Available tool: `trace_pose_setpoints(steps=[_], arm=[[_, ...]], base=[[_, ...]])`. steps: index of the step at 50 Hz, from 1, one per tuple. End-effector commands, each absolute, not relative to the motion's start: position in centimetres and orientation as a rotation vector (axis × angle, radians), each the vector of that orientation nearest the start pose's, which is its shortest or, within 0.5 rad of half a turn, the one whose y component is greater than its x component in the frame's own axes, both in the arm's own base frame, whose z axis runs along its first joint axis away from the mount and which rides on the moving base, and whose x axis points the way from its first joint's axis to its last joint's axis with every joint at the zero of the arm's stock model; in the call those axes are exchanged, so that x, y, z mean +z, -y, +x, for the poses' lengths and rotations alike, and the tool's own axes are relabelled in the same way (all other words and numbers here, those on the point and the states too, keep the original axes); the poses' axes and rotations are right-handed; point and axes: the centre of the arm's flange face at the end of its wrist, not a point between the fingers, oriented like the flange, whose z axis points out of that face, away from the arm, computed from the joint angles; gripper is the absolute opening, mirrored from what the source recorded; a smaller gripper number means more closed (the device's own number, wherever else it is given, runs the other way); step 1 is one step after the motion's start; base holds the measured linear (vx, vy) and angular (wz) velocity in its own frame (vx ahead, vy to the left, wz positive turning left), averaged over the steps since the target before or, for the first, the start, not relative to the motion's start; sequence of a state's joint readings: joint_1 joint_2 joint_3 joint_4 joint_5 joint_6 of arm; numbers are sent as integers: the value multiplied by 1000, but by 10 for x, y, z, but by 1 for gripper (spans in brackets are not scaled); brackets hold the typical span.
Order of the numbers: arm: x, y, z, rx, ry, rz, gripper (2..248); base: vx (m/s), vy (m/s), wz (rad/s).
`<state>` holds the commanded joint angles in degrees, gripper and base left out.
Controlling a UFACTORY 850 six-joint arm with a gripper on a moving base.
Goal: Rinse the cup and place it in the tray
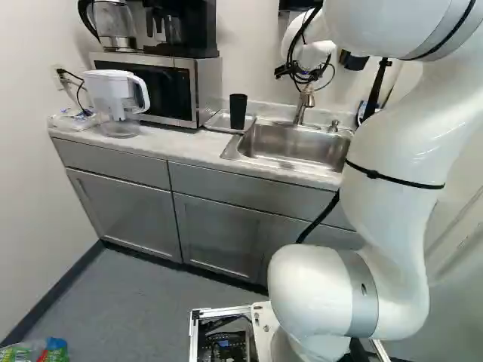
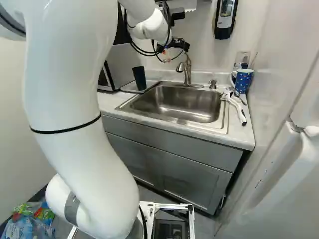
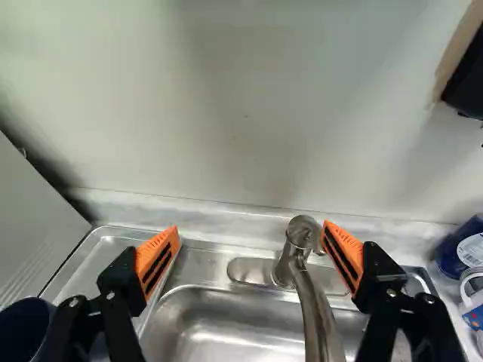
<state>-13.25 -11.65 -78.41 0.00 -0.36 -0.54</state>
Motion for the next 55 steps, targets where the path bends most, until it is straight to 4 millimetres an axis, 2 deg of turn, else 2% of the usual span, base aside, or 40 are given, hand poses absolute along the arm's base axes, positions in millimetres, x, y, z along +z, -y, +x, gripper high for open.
trace_pose_setpoints(steps=[12,20,55], arm=[[680,140,596,-1785,-304,-2727,247],[685,138,595,-1864,-293,-2679,247],[688,87,549,-1856,-195,-2645,247]], base=[[0,0,0],[0,0,0],[0,0,0]])
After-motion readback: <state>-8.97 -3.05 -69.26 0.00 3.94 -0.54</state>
